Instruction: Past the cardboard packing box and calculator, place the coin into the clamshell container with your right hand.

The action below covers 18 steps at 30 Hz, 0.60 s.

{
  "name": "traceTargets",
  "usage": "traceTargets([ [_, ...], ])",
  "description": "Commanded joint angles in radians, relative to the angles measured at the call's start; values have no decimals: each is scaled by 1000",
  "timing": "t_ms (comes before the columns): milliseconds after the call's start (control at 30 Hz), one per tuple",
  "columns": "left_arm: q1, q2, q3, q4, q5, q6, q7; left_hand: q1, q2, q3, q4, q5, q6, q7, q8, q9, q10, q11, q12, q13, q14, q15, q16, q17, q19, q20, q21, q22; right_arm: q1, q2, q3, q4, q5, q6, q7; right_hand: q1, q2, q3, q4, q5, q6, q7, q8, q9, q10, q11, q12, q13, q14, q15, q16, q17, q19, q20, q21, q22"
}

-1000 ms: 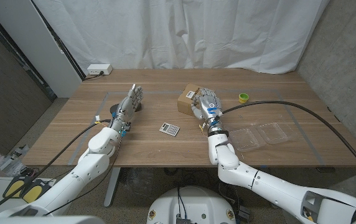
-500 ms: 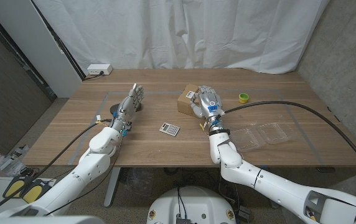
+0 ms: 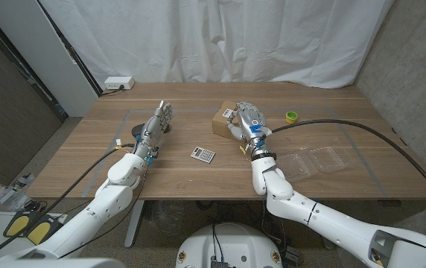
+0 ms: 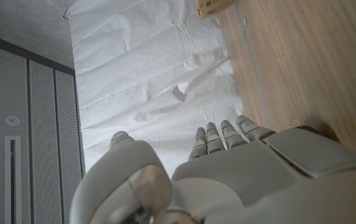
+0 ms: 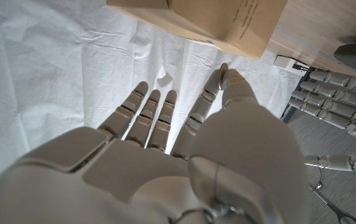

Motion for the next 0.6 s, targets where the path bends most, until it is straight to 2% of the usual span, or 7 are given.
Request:
traceTargets([
  [33,21,21,-5,-51,9,24,20,9,2,-8,-2,1,1,4,-1,5,-1,-1,-2,6,-2,1,-1,4,-9,-6,2,5,-33,-13,15,-48,-5,21,20,9,-6,1,-2,0,29,-25,-3,-3,-4,-5,-2,-1,-5,-8,-2,4,-6,-2,-5,3],
  [167,25,32,-1,-71,22,34,29,9,3,-9,-2,1,1,4,-1,5,-1,2,-2,6,-2,1,-1,4,-9,-7,2,5,-41,-22,19,-64,-15,24,25,8,-6,0,-1,0,30,-26,-5,-8,-4,-1,-3,-1,-6,-7,-3,4,-8,-1,-6,3],
  [367,31,35,-4,-83,15,43,33,10,3,-10,-2,1,1,4,-1,5,0,1,-2,6,-2,1,-1,4,-9,-6,2,5,-69,-50,55,-128,24,60,54,6,-6,-1,1,0,30,-28,-9,-14,-3,-3,-4,-1,-7,-7,-3,4,-9,0,-7,3],
  [600,59,58,-16,-133,24,62,66,11,4,-11,-2,0,1,5,-1,5,-1,4,-2,6,-4,2,-1,4,-10,-7,2,5,-95,-75,92,-195,45,78,90,4,-7,-2,3,0,32,-28,-12,-20,-2,-5,-5,-1,-8,-10,-3,5,-10,-1,-8,3],
])
